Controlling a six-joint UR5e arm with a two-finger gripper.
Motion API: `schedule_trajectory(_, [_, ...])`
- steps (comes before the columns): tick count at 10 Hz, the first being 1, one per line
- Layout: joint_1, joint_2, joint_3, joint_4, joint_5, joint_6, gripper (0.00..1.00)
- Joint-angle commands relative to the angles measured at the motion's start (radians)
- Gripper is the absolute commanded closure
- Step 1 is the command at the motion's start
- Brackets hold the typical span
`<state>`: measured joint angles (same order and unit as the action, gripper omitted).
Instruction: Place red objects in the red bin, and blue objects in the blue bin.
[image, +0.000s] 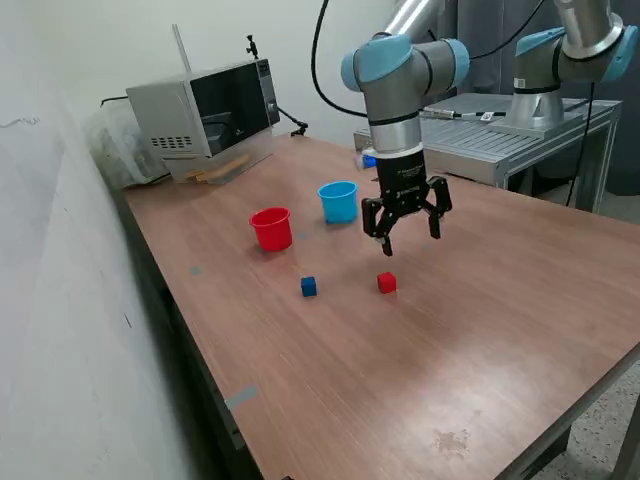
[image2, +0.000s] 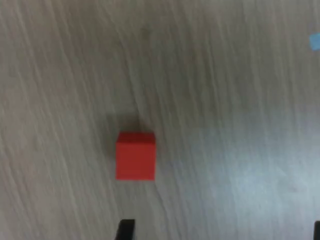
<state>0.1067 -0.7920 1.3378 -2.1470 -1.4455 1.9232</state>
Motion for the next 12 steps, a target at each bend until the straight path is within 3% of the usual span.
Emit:
schedule_trajectory(1, [-0.016, 0.065, -0.045, -0.005, 0.043, -0.003, 0.00])
schedule_trajectory(12, [-0.048, 0.114, -0.068, -0.062, 0.020, -0.041, 0.00])
